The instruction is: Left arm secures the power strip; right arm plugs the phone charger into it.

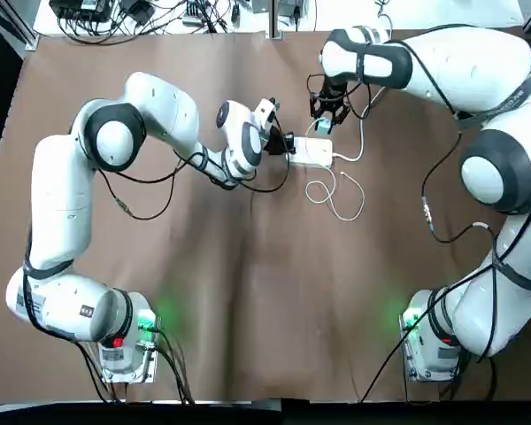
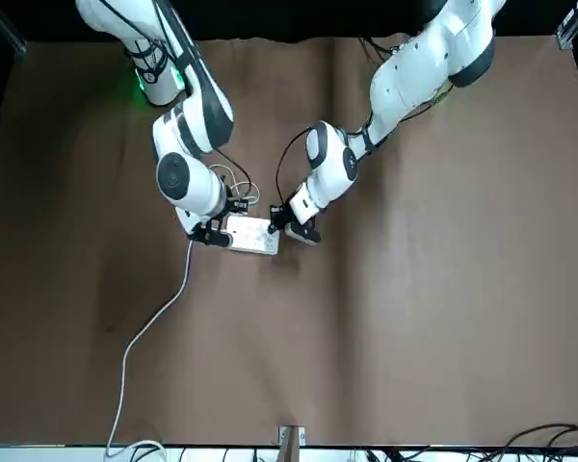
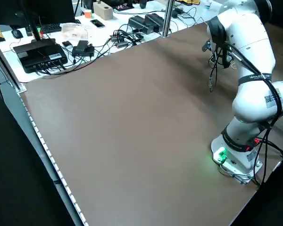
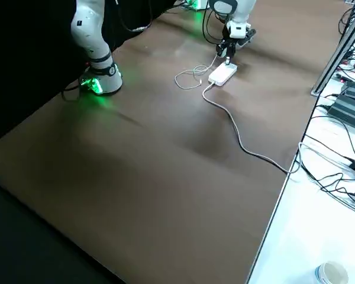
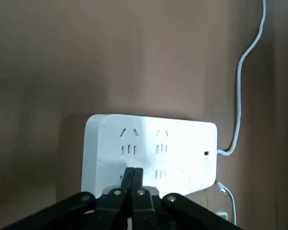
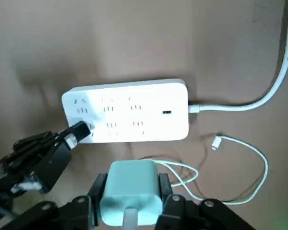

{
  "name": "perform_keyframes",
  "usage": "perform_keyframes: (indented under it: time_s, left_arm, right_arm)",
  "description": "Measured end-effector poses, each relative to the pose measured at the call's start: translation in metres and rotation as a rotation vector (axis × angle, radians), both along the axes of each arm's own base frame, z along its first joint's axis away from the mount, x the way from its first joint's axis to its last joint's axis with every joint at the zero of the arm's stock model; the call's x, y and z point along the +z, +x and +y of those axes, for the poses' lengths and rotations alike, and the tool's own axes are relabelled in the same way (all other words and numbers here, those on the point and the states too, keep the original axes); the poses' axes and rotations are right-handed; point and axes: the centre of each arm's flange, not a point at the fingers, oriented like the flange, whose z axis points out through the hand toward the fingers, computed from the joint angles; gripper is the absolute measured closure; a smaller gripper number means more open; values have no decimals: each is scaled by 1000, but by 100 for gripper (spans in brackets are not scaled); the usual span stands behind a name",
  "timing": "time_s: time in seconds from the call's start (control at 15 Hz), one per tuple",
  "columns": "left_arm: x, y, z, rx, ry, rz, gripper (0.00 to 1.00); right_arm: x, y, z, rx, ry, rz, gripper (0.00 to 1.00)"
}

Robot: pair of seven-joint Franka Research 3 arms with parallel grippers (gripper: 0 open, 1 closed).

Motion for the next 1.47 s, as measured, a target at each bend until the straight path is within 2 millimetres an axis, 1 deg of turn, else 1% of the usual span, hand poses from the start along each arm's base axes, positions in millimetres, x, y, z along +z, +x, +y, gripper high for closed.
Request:
perform_keyframes:
  time_s: [0.27,0.47,0.8,1.07,1.2,1.47]
  left_arm:
    - [0,0,0,0,0,0,99]
    - [0,0,0,0,0,0,99]
    - [0,0,0,0,0,0,99]
    - [0,0,0,0,0,-1,99]
    - [0,0,0,0,0,-1,99]
    - [0,0,0,0,1,-1,99]
  right_arm:
    - [-20,-2,12,-1,-36,7,52]
    - [-35,-2,16,-6,-45,5,52]
    - [-53,-3,22,-8,-54,2,52]
    - [-70,-7,27,0,-66,12,52]
    - [-75,-7,27,1,-70,14,52]
    - [-78,-7,27,3,-73,14,52]
